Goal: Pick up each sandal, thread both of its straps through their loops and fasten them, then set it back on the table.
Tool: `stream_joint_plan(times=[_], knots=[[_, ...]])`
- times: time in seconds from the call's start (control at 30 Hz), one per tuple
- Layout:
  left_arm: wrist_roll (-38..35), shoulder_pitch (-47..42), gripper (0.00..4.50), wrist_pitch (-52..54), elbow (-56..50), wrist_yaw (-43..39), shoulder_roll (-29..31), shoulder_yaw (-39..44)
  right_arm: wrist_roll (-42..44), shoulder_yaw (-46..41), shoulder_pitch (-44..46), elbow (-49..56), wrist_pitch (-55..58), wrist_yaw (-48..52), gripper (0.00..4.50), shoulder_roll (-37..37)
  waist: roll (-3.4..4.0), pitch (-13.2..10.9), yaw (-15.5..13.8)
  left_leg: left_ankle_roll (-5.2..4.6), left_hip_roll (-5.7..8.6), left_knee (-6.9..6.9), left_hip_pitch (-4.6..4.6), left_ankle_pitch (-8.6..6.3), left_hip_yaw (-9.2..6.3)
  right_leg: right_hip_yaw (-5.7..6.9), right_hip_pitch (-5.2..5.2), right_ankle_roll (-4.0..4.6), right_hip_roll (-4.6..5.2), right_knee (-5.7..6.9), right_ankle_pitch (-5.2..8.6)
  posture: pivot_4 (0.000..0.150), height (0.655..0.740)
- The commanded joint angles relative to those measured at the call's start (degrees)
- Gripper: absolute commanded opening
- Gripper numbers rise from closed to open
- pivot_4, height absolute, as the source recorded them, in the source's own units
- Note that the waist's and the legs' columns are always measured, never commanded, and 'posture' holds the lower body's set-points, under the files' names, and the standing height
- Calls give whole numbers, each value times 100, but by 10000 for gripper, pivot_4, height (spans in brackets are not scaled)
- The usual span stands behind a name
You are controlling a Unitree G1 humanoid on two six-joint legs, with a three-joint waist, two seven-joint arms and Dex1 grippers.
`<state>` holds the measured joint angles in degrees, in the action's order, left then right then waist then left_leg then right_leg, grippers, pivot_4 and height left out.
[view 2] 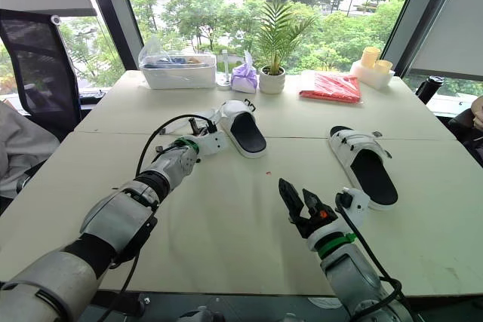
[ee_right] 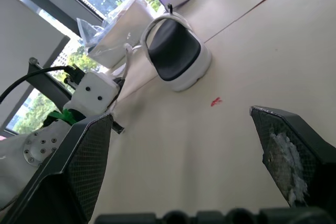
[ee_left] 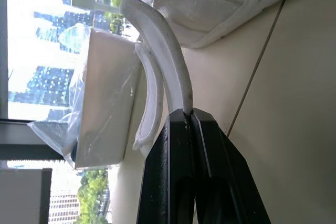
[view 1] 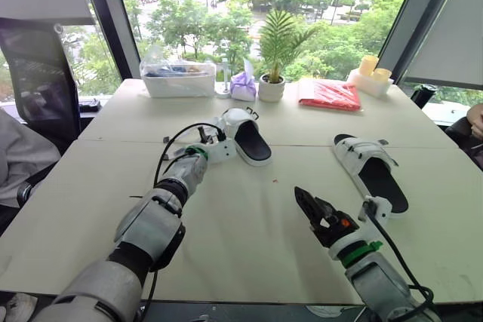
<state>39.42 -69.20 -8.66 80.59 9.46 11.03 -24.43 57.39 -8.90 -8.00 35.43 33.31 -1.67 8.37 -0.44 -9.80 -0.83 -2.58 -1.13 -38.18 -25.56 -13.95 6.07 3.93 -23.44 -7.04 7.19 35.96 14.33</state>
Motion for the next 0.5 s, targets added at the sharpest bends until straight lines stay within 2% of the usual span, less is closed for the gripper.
stream_joint_plan(times=[0.03,0.27,0.5], knots=[[154,43,211,-641,-255,289,65,-223,9,-1,98,-30,-106,101,45000,-28,0,0,2,0,1,0,0,0,0,0,0,0,0,0,0,1500,7400],[597,506,211,-1917,-650,787,666,-809,13,-29,159,-190,-58,274,45000,68,0,0,14,1,-2,0,2,0,3,0,-4,0,2,6,0,1500,7400],[440,951,211,-2597,-1317,840,1614,-714,14,-60,305,-418,-3,441,45000,185,0,0,20,1,-6,1,2,0,7,0,-9,0,3,8,0,1500,7400]])
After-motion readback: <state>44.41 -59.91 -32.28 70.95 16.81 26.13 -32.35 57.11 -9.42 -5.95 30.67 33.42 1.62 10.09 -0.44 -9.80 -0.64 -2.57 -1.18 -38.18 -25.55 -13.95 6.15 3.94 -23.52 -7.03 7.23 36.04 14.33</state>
